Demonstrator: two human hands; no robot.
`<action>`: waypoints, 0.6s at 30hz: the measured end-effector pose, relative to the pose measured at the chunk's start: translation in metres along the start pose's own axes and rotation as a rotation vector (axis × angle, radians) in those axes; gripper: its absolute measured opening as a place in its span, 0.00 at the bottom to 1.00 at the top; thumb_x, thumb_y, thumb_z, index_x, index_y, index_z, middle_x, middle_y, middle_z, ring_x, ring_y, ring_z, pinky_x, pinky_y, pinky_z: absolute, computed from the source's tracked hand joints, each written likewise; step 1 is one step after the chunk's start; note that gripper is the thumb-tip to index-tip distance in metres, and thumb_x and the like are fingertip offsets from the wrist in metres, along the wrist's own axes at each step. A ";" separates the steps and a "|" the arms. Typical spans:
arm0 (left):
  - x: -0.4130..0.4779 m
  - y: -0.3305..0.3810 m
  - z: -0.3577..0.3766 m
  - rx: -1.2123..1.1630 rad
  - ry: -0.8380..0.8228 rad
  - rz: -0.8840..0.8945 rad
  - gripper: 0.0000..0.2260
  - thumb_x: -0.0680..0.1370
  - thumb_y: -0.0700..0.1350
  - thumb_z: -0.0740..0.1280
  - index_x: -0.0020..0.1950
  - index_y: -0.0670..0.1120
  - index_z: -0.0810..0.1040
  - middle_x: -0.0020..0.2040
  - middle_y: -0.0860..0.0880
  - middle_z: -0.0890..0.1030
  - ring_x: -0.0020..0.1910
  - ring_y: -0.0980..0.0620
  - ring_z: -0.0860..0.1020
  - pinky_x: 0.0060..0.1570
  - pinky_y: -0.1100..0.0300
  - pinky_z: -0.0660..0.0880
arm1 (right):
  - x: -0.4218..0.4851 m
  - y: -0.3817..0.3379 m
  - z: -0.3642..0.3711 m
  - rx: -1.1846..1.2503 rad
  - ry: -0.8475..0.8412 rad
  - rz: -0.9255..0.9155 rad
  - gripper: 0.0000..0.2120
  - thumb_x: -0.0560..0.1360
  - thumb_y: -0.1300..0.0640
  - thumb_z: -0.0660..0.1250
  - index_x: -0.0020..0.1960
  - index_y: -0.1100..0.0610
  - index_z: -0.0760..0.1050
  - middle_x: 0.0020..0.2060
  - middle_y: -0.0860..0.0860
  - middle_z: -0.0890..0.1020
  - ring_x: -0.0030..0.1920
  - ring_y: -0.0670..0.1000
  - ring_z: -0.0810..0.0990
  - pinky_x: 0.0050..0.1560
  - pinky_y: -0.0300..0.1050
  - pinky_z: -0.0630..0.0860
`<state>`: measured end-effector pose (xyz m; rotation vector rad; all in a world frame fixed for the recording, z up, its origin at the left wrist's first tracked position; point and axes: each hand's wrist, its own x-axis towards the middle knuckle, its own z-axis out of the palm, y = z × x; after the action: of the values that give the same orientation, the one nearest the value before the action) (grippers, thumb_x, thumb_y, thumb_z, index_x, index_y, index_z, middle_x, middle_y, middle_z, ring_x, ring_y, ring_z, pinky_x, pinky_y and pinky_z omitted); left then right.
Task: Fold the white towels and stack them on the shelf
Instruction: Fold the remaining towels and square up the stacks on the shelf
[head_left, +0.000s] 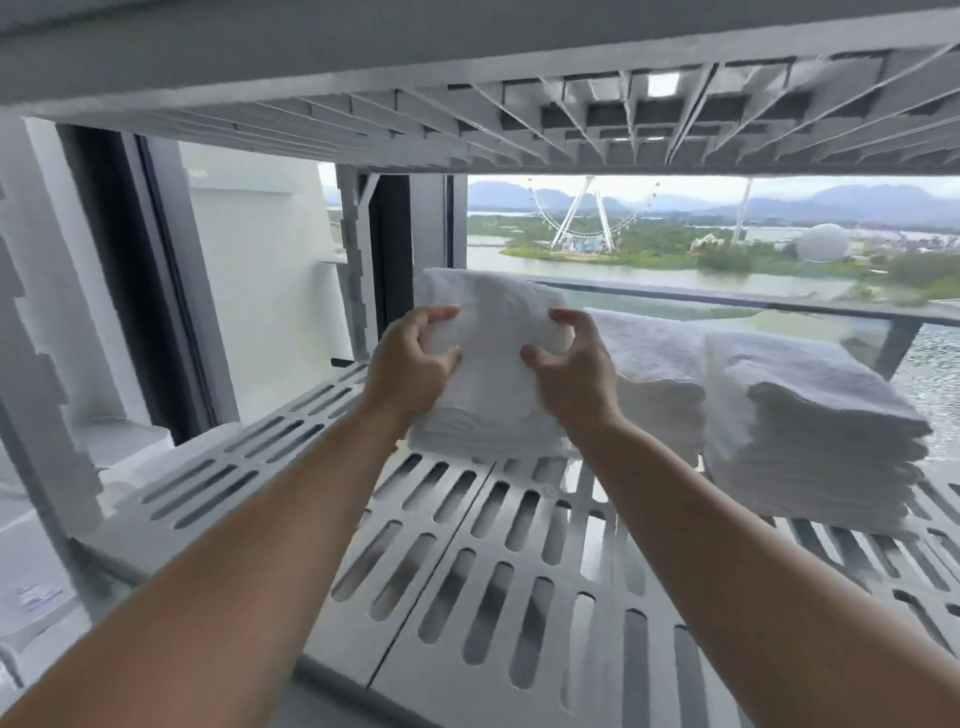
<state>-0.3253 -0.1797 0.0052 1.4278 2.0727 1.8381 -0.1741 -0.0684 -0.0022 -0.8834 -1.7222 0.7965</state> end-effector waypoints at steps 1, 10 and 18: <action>0.010 -0.006 -0.002 0.005 -0.019 0.024 0.20 0.73 0.43 0.72 0.63 0.59 0.79 0.60 0.55 0.79 0.55 0.55 0.79 0.58 0.52 0.79 | 0.004 -0.001 0.006 0.003 0.035 0.006 0.22 0.73 0.51 0.73 0.63 0.41 0.71 0.53 0.49 0.80 0.49 0.54 0.81 0.52 0.52 0.80; 0.085 -0.035 0.004 -0.015 -0.135 0.187 0.19 0.73 0.45 0.74 0.63 0.58 0.81 0.61 0.52 0.79 0.58 0.53 0.79 0.61 0.50 0.78 | 0.038 -0.006 0.040 -0.053 0.237 -0.005 0.22 0.73 0.53 0.72 0.65 0.46 0.72 0.56 0.48 0.81 0.53 0.49 0.78 0.51 0.39 0.70; 0.139 -0.052 0.034 -0.119 -0.268 0.130 0.18 0.77 0.43 0.71 0.67 0.53 0.79 0.59 0.44 0.81 0.48 0.47 0.81 0.56 0.45 0.80 | 0.081 -0.007 0.044 -0.204 0.205 0.133 0.26 0.77 0.57 0.68 0.74 0.56 0.68 0.68 0.54 0.77 0.67 0.55 0.76 0.67 0.45 0.69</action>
<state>-0.4184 -0.0606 0.0266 1.7042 1.7547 1.6684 -0.2366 -0.0079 0.0296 -1.1869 -1.5946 0.5996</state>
